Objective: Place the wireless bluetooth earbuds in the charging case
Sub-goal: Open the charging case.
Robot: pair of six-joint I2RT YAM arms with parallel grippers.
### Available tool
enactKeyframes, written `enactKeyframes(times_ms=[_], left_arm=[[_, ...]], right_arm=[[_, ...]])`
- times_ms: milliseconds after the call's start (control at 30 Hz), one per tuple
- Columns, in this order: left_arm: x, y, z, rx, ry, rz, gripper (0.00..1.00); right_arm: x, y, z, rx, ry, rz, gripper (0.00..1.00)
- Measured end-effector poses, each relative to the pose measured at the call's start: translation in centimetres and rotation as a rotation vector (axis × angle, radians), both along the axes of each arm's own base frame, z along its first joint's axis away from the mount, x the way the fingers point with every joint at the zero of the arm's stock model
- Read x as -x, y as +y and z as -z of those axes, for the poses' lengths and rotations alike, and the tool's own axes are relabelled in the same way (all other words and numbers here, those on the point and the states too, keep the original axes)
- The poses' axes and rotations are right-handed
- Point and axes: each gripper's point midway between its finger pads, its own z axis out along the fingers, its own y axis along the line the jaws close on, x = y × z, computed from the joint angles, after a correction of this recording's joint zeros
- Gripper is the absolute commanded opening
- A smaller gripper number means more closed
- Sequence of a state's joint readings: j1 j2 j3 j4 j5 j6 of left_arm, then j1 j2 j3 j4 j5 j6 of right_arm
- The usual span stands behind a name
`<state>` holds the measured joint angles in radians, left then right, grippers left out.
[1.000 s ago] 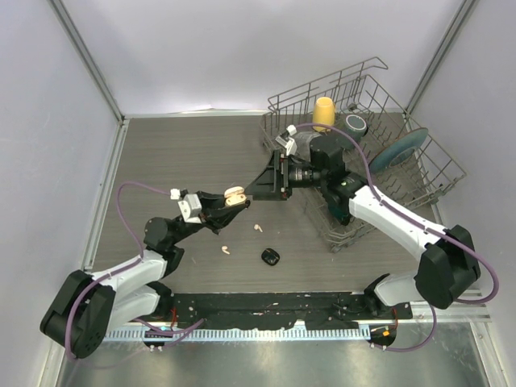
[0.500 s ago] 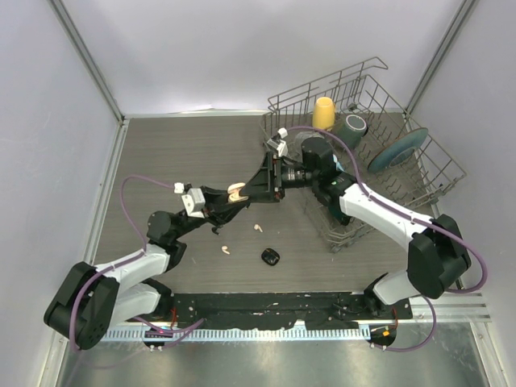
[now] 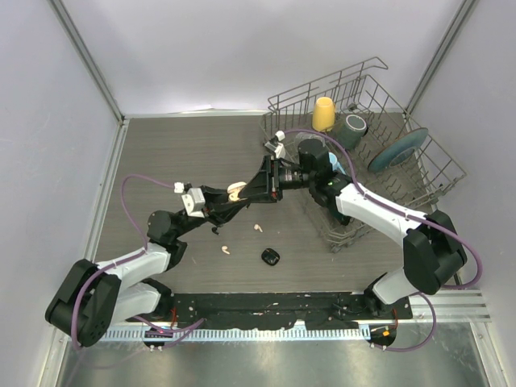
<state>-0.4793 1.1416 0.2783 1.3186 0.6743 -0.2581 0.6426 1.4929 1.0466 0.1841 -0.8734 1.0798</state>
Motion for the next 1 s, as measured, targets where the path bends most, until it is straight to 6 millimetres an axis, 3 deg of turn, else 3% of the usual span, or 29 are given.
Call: enactKeyframes(times_ms=[67,567,600,733,900,1000], left_arm=[[0.0,0.0,0.0,0.000,-0.002,0.000,0.00],[0.0,0.0,0.2,-0.005,0.008,0.003,0.00],[0.0,0.0,0.3,-0.005,0.010,0.003,0.00],[-0.1,0.0,0.3,-0.006,0.011,0.001,0.00],[-0.4,0.2,0.8,-0.001,0.029,-0.030,0.00],[-0.4,0.8,1.7,-0.003,0.046,-0.062,0.00]], right_arm=[[0.0,0.0,-0.1,-0.002,-0.001,0.000,0.20],[-0.1,-0.1,0.2,0.020,-0.027,0.012,0.19],[-0.1,-0.1,0.3,0.025,-0.031,0.013,0.23],[-0.2,-0.2,0.4,0.036,-0.042,0.016,0.51],[0.1,0.0,0.5,0.046,-0.068,0.007,0.69],[0.2,0.0,0.8,0.055,-0.079,0.002,0.72]])
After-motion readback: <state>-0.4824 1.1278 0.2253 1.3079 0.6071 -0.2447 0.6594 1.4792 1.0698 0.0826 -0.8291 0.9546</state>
